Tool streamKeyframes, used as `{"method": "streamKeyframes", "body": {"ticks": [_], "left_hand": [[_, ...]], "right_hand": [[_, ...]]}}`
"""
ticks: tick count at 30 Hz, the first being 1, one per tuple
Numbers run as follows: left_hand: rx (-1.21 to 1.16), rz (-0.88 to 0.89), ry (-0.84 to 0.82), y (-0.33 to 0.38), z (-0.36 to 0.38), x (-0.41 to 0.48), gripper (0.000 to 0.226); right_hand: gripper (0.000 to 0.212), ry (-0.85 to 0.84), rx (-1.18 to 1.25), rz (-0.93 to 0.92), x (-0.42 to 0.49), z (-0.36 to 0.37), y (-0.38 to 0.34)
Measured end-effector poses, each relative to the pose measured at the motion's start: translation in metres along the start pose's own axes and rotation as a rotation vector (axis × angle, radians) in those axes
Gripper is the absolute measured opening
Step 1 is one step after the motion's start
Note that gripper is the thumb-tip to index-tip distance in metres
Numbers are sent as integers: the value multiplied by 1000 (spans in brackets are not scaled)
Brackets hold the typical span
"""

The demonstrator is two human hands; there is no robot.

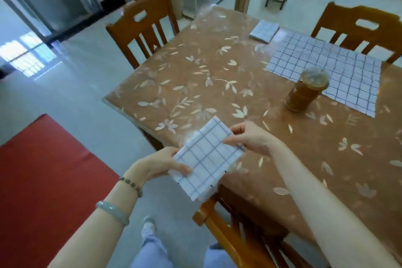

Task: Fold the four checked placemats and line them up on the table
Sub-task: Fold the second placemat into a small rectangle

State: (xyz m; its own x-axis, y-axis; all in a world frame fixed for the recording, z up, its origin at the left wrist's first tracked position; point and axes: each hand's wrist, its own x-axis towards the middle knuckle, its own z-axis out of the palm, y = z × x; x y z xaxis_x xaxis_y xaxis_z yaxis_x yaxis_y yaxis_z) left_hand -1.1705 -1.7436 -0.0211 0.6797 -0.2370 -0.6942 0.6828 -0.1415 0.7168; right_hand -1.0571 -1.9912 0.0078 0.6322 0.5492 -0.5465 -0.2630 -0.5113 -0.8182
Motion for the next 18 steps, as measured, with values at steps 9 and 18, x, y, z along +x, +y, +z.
{"method": "streamKeyframes", "body": {"ticks": [9, 18], "left_hand": [[-533, 168, 508, -82, -179, -104, 38], [-772, 273, 752, -98, -329, -167, 21]], "right_hand": [[22, 99, 24, -119, 115, 190, -106], [2, 184, 272, -96, 186, 322, -195]]}}
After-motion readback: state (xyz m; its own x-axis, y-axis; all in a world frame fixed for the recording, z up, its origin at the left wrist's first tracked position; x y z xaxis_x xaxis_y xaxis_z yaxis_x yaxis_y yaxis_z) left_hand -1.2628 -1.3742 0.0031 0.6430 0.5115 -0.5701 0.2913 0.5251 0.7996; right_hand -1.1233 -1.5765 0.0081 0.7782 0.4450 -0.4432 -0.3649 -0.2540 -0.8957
